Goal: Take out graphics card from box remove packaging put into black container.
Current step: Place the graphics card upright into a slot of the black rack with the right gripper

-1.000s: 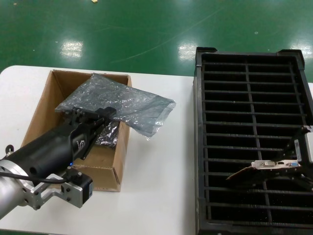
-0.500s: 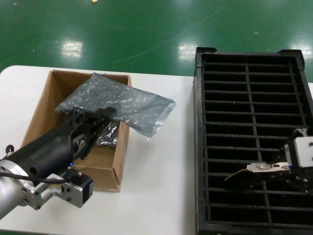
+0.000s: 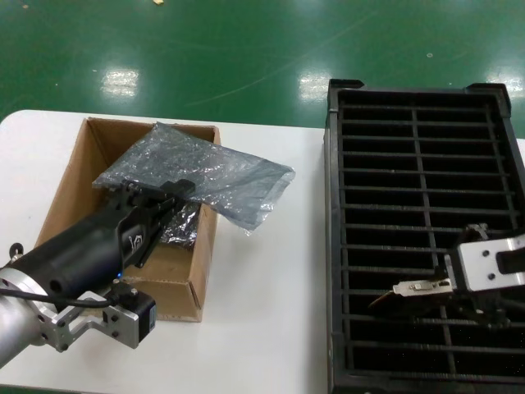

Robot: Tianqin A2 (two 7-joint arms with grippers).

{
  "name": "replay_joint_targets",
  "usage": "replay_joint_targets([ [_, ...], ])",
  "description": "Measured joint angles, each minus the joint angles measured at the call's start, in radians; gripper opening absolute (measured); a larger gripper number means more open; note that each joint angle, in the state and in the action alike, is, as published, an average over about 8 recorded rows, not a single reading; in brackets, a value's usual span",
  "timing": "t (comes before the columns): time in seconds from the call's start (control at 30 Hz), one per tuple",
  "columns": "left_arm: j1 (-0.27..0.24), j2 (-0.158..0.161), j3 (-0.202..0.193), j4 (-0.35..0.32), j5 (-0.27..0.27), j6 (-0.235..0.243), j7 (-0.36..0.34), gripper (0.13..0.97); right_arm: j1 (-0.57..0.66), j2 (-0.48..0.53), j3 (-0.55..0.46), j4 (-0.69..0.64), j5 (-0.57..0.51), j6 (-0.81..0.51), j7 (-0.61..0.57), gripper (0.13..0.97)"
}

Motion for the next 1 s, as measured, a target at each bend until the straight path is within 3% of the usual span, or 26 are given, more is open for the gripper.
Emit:
replay_joint_targets([
  [0.57, 0.0, 0.0, 0.0, 0.0, 0.0, 0.0, 0.0, 0.14, 0.036, -0.096, -0.051, -0.121, -0.026, 0.016, -0.054, 0.228],
  [1.0, 0.0, 0.0, 0.0, 0.0, 0.0, 0.0, 0.0, 0.14, -0.002, -0.02, 0.023, -0.065, 0.059, 0.041, -0.075, 0.352],
])
